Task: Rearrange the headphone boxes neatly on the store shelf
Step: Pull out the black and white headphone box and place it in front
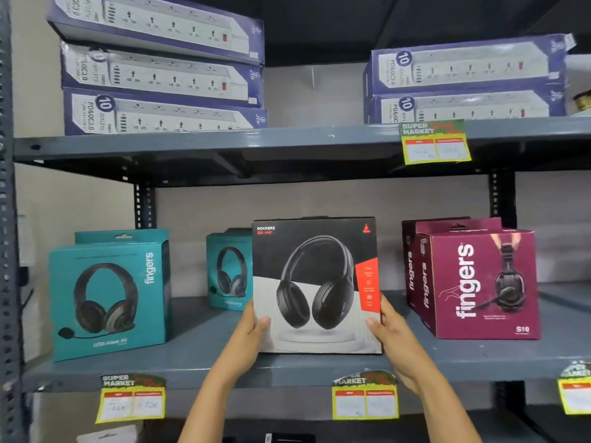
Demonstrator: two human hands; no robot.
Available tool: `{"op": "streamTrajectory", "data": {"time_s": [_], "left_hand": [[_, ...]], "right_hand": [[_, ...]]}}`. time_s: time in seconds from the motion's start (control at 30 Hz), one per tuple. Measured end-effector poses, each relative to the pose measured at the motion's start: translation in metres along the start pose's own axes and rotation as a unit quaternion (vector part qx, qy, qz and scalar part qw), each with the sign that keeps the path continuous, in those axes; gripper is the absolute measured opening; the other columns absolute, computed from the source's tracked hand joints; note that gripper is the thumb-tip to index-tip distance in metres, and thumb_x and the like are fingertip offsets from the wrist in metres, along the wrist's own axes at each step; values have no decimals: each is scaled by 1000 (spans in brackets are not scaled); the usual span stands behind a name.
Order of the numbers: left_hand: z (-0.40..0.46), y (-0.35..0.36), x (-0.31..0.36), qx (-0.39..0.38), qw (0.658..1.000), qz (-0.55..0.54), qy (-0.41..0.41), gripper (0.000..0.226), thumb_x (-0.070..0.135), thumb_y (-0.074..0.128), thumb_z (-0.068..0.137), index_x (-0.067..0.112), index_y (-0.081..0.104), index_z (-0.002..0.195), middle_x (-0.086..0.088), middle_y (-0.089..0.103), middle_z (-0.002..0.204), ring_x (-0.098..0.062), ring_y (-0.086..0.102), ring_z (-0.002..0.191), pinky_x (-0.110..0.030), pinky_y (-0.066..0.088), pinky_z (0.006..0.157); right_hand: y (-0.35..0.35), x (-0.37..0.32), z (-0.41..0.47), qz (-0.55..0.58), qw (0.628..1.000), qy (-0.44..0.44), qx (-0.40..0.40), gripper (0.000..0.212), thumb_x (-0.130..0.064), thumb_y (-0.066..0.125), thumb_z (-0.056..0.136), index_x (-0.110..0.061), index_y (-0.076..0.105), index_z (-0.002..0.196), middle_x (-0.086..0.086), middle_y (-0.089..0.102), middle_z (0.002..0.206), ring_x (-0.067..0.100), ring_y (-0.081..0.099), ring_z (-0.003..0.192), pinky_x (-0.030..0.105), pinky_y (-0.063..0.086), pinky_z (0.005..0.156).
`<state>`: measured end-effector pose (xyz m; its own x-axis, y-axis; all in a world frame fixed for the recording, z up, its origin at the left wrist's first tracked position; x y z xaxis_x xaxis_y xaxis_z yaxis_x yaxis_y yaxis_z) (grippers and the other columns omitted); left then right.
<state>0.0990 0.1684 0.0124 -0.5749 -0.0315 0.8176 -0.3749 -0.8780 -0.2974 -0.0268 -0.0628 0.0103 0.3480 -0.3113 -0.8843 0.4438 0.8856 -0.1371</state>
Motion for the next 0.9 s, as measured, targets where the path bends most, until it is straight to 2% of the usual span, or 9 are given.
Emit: {"op": "streamTrajectory", "data": {"time_s": [0.1, 0.2, 0.33, 0.37, 0.43, 0.53, 0.67, 0.9], "left_hand": [[9, 20, 3, -18, 1000, 0, -1, 49, 19, 36, 101, 24, 21, 147, 15, 35, 145, -6, 31, 135, -22, 21, 107], [16, 25, 3, -17, 1000, -8, -8, 50, 20, 36, 101, 25, 20, 148, 16, 36, 144, -3, 33, 131, -21, 22, 105], [17, 28, -1, -24, 1000, 10, -2, 50, 25, 37, 101, 32, 19, 147, 31, 36, 137, 17, 34, 122, -6, 25, 95], [18, 29, -1, -23, 1000, 13, -1, 50, 26, 37, 100, 32, 19, 147, 32, 37, 136, 16, 35, 123, -6, 25, 95], [18, 30, 1, -20, 1000, 14, 1, 51, 27, 37, 100, 30, 19, 148, 26, 37, 141, 5, 34, 129, -14, 23, 101], [17, 32, 1, -21, 1000, 15, -1, 51, 29, 37, 100, 28, 19, 148, 18, 36, 145, -2, 33, 133, -21, 22, 106], [15, 33, -2, -21, 999, 28, -12, 54, 31, 36, 100, 30, 14, 149, 18, 32, 147, -2, 30, 132, -23, 20, 108], [13, 35, 3, -14, 999, 37, -13, 53, 30, 36, 100, 30, 16, 149, 14, 31, 150, -5, 29, 135, -25, 20, 109]], "right_hand": [[-16, 0, 2, -22, 999, 8, 34, 58, -4, 40, 99, -35, 30, 147, -14, 49, 140, 8, 40, 132, 34, 26, 114], [-20, 2, 5, -35, 998, 22, 42, 57, -7, 40, 100, -35, 26, 148, -13, 46, 142, 7, 37, 131, 32, 25, 110], [-19, 8, 6, -81, 993, 30, 81, 56, -12, 37, 102, -33, 19, 151, -6, 43, 147, 11, 38, 130, 31, 28, 108], [-18, 9, 7, -101, 990, 27, 99, 57, -12, 37, 102, -30, 16, 151, -2, 43, 148, 15, 40, 131, 31, 30, 107], [-15, 8, 6, -132, 982, 28, 136, 60, -12, 37, 101, -25, 9, 153, 3, 43, 148, 21, 41, 134, 31, 32, 105], [-11, 7, 3, -160, 972, 33, 168, 64, -11, 37, 101, -23, 2, 153, 6, 45, 147, 23, 44, 131, 30, 36, 99], [-10, 6, 0, -180, 967, 35, 175, 64, -12, 38, 101, -24, 1, 152, 6, 40, 151, 26, 41, 135, 39, 38, 106], [-13, 1, -3, -168, 967, 25, 188, 64, -12, 39, 101, -24, 3, 152, 8, 34, 154, 27, 35, 139, 42, 35, 109]]}}
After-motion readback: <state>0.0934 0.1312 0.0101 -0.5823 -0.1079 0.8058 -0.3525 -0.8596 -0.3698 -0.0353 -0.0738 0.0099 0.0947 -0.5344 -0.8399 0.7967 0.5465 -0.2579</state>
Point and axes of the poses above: each hand's wrist, its own z-axis towards the middle knuckle, its own y-axis out of the palm, x = y × z, the point moved 4 cm from there along z, towards the middle knuckle
